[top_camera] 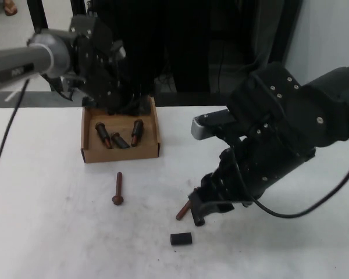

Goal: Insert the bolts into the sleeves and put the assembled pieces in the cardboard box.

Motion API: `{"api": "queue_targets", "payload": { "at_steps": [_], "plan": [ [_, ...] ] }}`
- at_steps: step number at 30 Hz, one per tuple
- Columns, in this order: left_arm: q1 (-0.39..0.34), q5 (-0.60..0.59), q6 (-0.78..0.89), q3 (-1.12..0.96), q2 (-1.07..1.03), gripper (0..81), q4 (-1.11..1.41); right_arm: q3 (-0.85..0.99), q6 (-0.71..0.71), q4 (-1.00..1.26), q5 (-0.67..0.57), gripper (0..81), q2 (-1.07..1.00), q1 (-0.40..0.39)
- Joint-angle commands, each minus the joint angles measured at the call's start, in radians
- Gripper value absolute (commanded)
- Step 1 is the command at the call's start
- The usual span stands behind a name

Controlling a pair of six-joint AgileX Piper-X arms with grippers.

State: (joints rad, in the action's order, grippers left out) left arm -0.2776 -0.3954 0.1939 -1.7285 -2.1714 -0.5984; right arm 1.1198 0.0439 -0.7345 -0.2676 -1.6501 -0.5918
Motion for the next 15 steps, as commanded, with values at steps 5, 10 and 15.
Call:
{"api": "queue_targets", "payload": {
  "at_steps": [5, 10, 15],
  "plan": [
    [-0.016, -0.109, -0.122, 0.169, 0.188, 25.8, 0.004, 0.114, 0.135, -0.012, -0.007, 41.4, -0.092, 0.025],
    [-0.017, -0.115, -0.183, 0.361, 0.329, 25.8, 0.004, 0.177, 0.195, -0.018, -0.006, 41.4, -0.144, 0.025],
    [-0.017, -0.162, -0.183, 0.533, 0.481, 25.8, 0.055, 0.192, 0.273, -0.018, -0.006, 41.4, -0.186, 0.025]
  ]
}}
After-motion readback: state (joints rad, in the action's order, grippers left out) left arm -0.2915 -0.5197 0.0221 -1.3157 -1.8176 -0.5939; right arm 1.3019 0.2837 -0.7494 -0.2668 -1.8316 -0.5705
